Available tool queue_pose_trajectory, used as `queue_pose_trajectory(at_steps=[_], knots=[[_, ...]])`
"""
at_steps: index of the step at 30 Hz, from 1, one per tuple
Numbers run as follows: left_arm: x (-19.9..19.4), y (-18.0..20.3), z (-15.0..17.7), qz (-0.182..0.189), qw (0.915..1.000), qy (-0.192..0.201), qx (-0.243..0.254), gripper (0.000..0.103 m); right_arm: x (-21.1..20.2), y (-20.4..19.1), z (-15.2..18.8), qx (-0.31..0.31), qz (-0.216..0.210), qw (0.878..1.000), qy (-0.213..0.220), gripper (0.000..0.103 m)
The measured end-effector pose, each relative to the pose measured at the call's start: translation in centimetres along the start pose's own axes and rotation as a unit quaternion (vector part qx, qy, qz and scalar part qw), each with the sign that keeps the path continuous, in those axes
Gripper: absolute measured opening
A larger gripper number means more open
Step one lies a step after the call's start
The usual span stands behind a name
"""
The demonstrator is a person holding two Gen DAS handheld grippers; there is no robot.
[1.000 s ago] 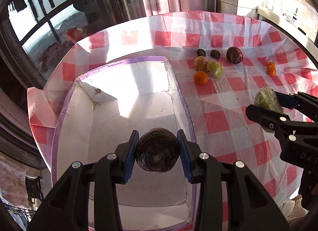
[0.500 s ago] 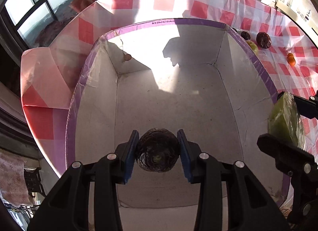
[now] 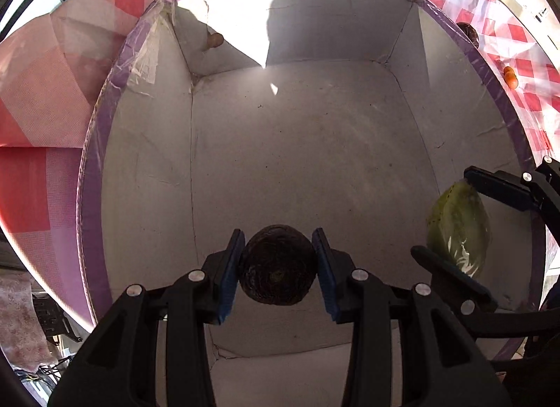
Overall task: Organize fruits
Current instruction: 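Carry the dark fruit and green melon half over the white box with both tools, then open both tools to drop the fruits into the box and withdraw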
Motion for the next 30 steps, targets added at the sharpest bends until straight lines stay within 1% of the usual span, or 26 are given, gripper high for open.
queue_pose_trajectory(at_steps=[3,7,8,11,15,21,22,24,25,27,28,29,30], knots=[[0.2,0.3,0.1,0.002,1.0,-0.006,0.005,0.041,0.3,0.0,-0.1,-0.002,0.019,1.0,-0.001,0.06],[0.2,0.5,0.0,0.005,0.9999,-0.004,0.01,0.05,0.5,0.1,-0.1,0.0,0.028,1.0,-0.005,0.06],[0.2,0.6,0.0,0.005,0.9999,-0.003,0.01,0.054,0.5,0.2,-0.2,0.002,0.028,1.0,-0.006,0.06],[0.0,0.1,-0.1,0.005,0.9999,0.0,0.009,0.061,0.5,0.3,-0.4,0.006,0.022,1.0,-0.009,0.064],[0.1,0.0,-0.4,0.005,1.0,-0.002,0.007,0.063,0.5,0.4,-0.5,0.011,0.016,1.0,-0.01,0.069],[0.0,-0.4,-0.4,0.011,0.9999,-0.001,-0.007,0.066,0.0,0.4,-0.4,0.02,0.01,1.0,-0.001,0.073],[-0.2,-0.6,-0.3,0.011,0.9999,0.005,-0.012,0.066,-0.4,0.6,-0.5,0.026,0.008,1.0,0.009,0.073],[-0.7,-0.9,-0.2,0.012,0.9993,0.025,-0.024,0.066,-2.0,1.1,-0.6,0.041,0.001,0.998,0.042,0.073],[-1.2,-1.2,-0.2,0.013,0.9986,0.04,-0.033,0.066,-2.7,1.4,-0.6,0.047,-0.002,0.997,0.06,0.073],[-2.4,-1.3,-0.2,-0.005,0.996,0.079,-0.042,0.066,-4.3,2.3,-0.7,0.07,-0.008,0.993,0.099,0.075],[-3.2,-1.2,-0.2,-0.026,0.994,0.097,-0.043,0.072,-5.0,2.9,-0.6,0.081,-0.006,0.99,0.117,0.077],[-4.0,-1.0,-0.2,-0.056,0.9905,0.116,-0.047,0.088,-5.6,3.5,-0.5,0.091,0.002,0.986,0.136,0.081],[-5.1,-0.8,-0.2,-0.091,0.984,0.145,-0.05,0.093,-6.1,4.3,-0.3,0.101,0.013,0.983,0.155,0.081]])
Point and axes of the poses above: each gripper's, at about its wrist camera, not at the fingertips, and x roughly the way its jaws point, y to its right, z to its underside, the point moved 1 cm from there along x, roughly the way its jaws point, and after that the axes turned 11 degrees about x, right-handed, at the moved point
